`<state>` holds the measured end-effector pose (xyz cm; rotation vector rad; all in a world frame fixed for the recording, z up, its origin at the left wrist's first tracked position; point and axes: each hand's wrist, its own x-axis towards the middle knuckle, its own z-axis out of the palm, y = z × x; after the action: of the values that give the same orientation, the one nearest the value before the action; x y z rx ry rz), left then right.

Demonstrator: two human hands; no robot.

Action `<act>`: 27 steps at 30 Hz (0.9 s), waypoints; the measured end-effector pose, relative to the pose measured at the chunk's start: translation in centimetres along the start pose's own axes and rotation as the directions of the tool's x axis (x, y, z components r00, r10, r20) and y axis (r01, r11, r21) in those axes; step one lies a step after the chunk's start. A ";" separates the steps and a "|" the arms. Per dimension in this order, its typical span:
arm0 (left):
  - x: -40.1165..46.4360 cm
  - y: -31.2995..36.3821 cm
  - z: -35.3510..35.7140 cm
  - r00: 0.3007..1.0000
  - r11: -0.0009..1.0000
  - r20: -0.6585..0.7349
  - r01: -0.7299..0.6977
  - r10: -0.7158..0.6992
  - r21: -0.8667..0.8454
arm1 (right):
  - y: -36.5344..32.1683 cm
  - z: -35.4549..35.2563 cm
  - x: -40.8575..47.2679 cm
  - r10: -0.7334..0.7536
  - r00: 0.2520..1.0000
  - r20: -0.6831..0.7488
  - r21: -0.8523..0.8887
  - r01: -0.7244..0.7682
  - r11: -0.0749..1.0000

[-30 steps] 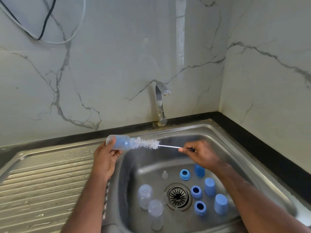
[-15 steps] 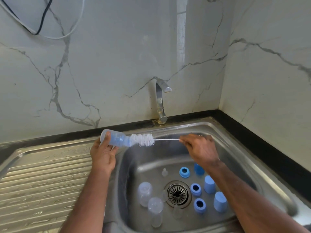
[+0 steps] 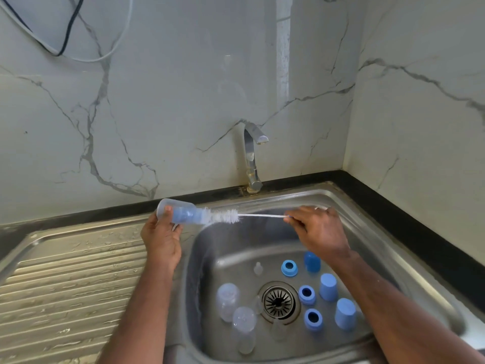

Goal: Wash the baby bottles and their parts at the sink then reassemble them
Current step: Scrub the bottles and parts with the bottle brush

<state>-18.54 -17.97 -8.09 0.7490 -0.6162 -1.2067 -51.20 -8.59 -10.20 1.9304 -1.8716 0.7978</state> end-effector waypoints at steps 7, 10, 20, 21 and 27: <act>0.1 0.5 -1.6 0.990 0.973 0.055 0.138 -0.130 -0.183 | -0.8 -0.5 -0.5 -0.027 0.766 0.643 0.684 -0.558 0.470; 0.4 0.3 -1.8 0.991 0.976 0.007 0.131 -0.132 -0.172 | -1.1 0.3 -0.4 0.166 0.883 0.439 0.626 -0.434 0.648; 0.2 0.9 -1.5 0.998 0.972 0.041 0.063 -0.055 -0.227 | -2.3 -0.3 -0.6 -0.086 0.722 0.686 0.654 -0.561 0.508; 0.3 1.0 -1.5 0.996 0.963 0.060 0.075 -0.061 -0.259 | -2.4 -0.5 -0.8 -0.127 0.663 0.737 0.635 -0.618 0.463; 0.0 1.1 -1.0 0.998 0.995 0.039 0.049 -0.046 -0.082 | -1.5 0.8 -0.7 0.113 0.914 0.389 0.564 -0.333 0.756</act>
<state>-17.12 -17.64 -7.86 0.6760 -0.5780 -1.2845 -49.61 -8.42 -11.00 2.3674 -2.2821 1.3896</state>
